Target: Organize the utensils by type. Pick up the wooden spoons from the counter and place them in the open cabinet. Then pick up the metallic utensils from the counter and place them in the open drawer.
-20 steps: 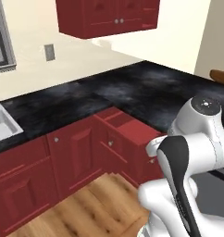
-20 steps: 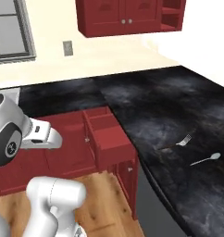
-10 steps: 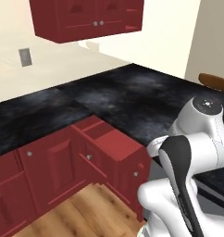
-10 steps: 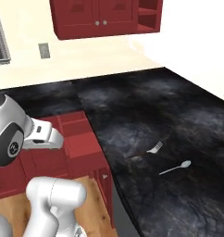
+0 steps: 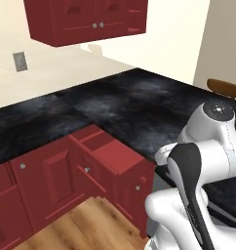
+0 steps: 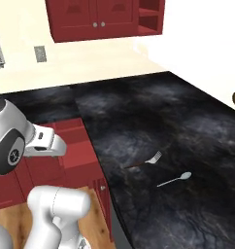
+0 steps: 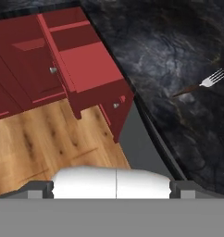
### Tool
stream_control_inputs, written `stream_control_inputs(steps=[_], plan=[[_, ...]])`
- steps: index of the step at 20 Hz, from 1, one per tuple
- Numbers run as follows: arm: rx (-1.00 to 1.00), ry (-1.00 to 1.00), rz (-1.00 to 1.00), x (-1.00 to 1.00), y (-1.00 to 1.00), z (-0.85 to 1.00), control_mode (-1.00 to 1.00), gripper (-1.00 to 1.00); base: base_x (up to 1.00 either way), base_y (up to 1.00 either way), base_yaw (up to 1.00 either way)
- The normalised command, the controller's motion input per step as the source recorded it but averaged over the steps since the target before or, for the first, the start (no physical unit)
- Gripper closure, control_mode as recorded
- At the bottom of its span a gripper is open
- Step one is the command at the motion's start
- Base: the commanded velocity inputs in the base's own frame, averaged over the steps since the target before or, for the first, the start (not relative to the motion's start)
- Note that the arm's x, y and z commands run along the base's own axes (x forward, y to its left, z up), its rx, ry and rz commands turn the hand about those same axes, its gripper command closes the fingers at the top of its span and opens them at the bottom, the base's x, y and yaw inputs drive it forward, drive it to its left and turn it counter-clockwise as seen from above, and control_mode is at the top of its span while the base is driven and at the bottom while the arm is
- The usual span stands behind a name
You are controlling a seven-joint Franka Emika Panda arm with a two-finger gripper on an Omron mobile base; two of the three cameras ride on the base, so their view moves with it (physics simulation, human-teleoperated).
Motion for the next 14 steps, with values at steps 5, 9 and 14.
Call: stream_control_inputs(steps=[5,9,14], plan=[[0.0,0.0,0.0,0.0,0.0,0.0,1.0,-1.0,0.5,-0.02,0.13],[0.0,0.0,0.0,0.0,0.0,0.0,1.0,-1.0,0.48,0.0,0.28],[0.0,0.0,0.0,0.0,0.0,0.0,1.0,-1.0,0.43,-0.07,0.11]])
